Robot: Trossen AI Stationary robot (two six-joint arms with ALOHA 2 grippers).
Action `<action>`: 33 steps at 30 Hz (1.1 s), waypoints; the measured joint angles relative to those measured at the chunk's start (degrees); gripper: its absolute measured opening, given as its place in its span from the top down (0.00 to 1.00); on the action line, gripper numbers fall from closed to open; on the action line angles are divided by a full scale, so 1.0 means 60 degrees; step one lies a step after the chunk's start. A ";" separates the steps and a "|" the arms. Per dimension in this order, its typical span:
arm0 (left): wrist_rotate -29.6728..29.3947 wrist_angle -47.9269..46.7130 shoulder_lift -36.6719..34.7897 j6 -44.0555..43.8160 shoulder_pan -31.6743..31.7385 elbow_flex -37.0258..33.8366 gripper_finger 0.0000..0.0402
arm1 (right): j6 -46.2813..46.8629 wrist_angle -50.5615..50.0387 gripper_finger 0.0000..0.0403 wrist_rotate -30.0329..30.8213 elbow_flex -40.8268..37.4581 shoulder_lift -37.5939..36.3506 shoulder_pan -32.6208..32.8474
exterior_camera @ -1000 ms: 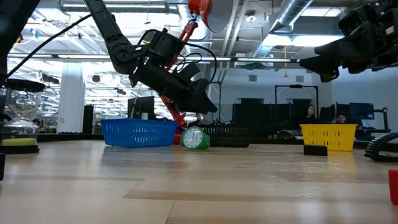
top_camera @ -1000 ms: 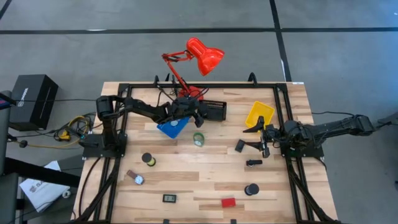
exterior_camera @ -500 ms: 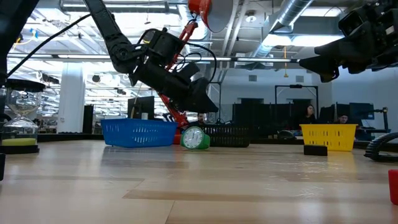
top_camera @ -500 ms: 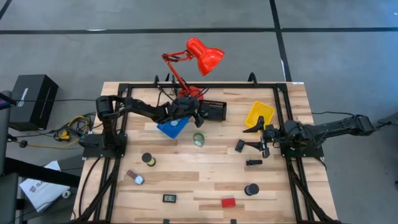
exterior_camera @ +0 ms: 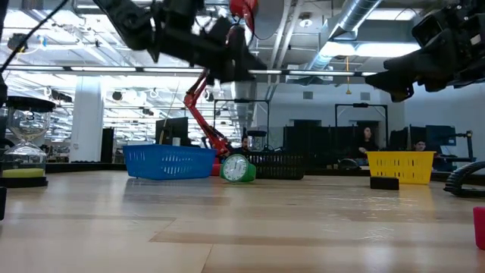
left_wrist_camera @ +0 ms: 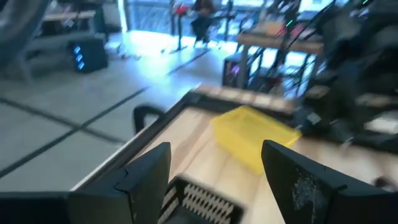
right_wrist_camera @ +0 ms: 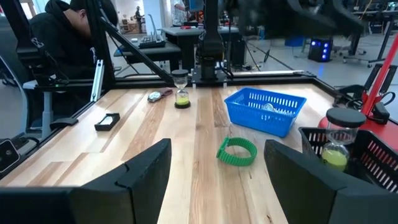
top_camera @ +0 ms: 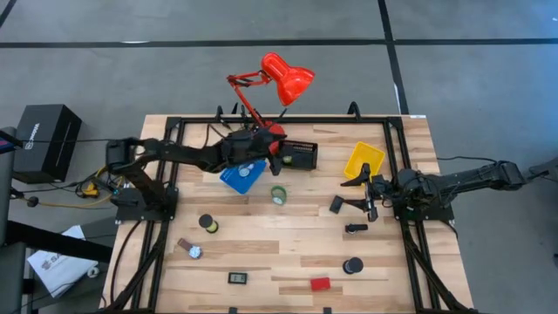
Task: Pick & Place Office items
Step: Put the top right black digital timer into the yellow bin
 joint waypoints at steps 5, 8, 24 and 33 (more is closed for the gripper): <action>-0.0002 -0.0695 -0.0750 0.0774 -0.0624 -0.0002 0.39 | -0.0328 -0.0127 0.38 0.0000 0.0000 0.0000 0.0003; 0.0002 -0.1534 -0.1223 0.0824 -0.0996 -0.0005 0.39 | -0.0566 -0.0147 0.38 0.0001 0.0000 0.0002 0.0000; 0.0008 -0.3607 -0.2311 0.0784 -0.2273 -0.0005 0.39 | -0.0883 -0.0155 0.38 0.0002 -0.0007 0.0002 0.0000; 0.0002 -0.3613 -0.2311 0.0784 -0.2212 -0.0005 0.39 | -0.1440 -0.0153 0.38 0.0000 -0.0011 0.0002 0.0002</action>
